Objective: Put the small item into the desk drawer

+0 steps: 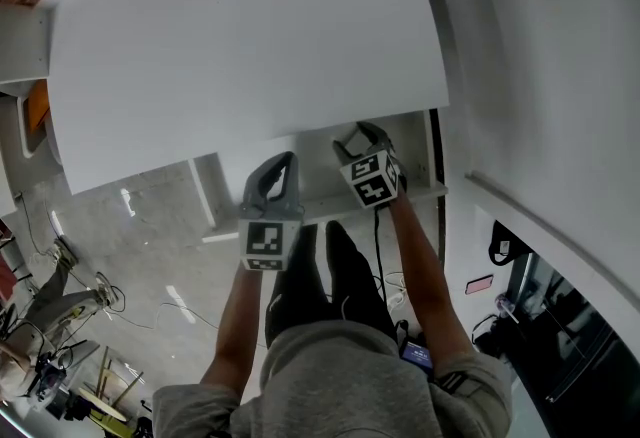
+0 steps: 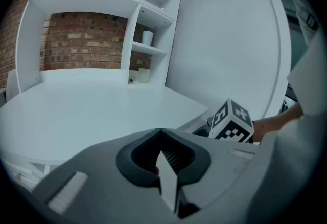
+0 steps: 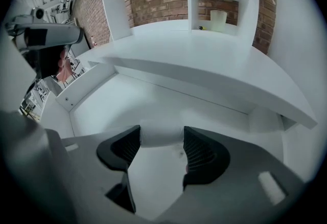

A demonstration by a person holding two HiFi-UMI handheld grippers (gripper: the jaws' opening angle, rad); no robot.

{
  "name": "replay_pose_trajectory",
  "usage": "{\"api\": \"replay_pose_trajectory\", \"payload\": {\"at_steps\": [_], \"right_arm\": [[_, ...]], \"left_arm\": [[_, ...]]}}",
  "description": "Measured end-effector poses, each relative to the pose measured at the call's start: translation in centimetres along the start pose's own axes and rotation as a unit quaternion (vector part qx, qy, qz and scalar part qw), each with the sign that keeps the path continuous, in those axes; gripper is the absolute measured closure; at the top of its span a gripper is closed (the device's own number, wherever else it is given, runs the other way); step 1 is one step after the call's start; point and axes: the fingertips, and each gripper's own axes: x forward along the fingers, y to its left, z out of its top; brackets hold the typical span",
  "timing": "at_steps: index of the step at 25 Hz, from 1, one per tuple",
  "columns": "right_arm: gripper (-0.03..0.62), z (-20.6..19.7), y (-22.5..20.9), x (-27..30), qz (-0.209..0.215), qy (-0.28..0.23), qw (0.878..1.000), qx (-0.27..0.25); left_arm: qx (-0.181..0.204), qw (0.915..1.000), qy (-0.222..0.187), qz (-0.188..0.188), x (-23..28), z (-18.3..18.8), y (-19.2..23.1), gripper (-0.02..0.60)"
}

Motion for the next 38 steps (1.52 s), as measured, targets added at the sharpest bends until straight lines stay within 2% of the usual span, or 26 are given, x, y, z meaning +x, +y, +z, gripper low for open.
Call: {"api": "replay_pose_trajectory", "payload": {"at_steps": [8, 22, 28, 38], "right_arm": [[0.32, -0.5, -0.9, 1.1, -0.013, 0.017, 1.0, 0.007], [0.298, 0.3, -0.6, -0.5, -0.019, 0.0, 1.0, 0.007], [0.309, 0.8, -0.4, -3.2, -0.028, -0.03, 0.999, 0.018], [0.346, 4.3, 1.0, -12.0, -0.056, -0.127, 0.99, 0.025]], "left_arm": [[-0.001, 1.0, -0.002, 0.004, 0.1, -0.5, 0.1, 0.569], [0.006, 0.9998, -0.016, 0.01, -1.3, 0.9, -0.3, 0.569], [0.017, 0.9993, -0.032, 0.011, -2.7, 2.3, -1.4, 0.569], [0.035, 0.9969, -0.067, 0.018, -6.6, 6.2, -3.3, 0.569]]}}
